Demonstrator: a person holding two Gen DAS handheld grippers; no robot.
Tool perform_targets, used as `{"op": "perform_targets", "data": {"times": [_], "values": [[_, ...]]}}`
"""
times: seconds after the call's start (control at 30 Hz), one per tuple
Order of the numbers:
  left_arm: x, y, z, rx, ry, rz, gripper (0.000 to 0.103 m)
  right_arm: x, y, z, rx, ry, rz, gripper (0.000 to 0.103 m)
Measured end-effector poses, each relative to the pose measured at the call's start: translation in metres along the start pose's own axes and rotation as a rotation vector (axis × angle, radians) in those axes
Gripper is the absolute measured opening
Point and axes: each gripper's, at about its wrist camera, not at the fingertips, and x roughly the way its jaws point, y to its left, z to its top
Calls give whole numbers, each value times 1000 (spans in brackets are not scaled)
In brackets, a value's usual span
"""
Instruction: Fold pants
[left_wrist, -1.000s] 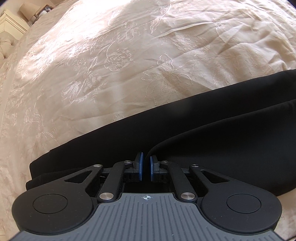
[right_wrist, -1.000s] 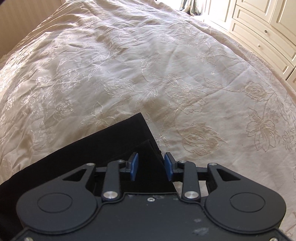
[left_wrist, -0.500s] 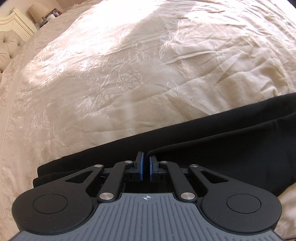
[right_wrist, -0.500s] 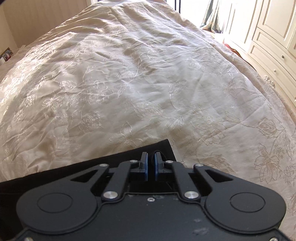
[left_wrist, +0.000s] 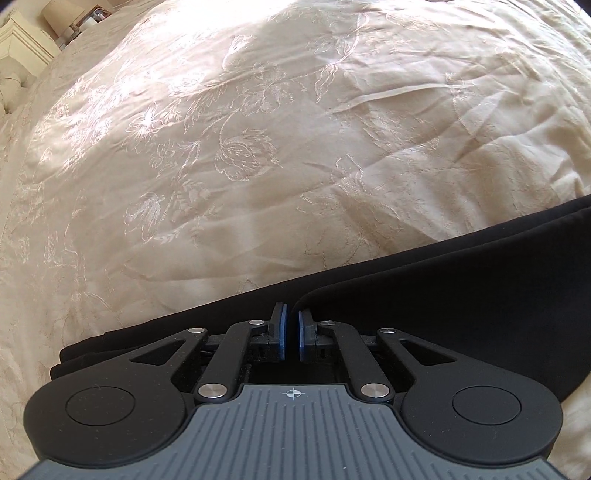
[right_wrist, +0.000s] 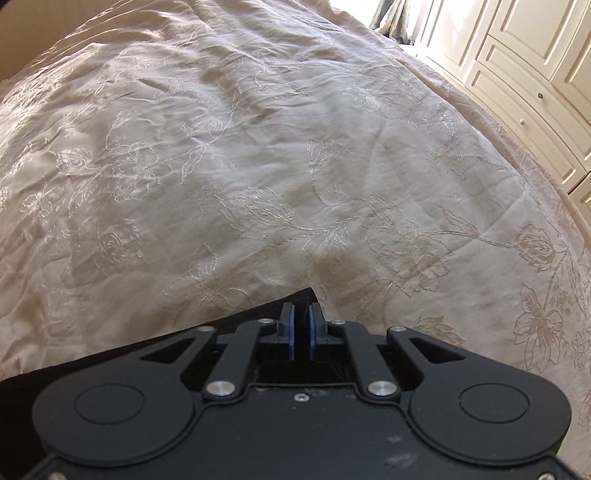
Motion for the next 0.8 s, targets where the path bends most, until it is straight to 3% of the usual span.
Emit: {"op": "perform_targets", "data": {"times": [0.17,0.57,0.7,0.73,0.8], "values": [[0,4,10,-45,-5,-15,6,4,2,0,8,-7,-14,8],[1,4,16,-26,19,-15,9,17,7,4,-9,9,-36,9],[-8,12,18,-13,1,-10,23,20,7,7,-3,31,-47,15],[-12,15,19,-14,-12,-5,25,21,7,7,-2,35,-49,21],[-22,21,23,-14,-48,18,25,20,6,8,7,38,-48,21]]}}
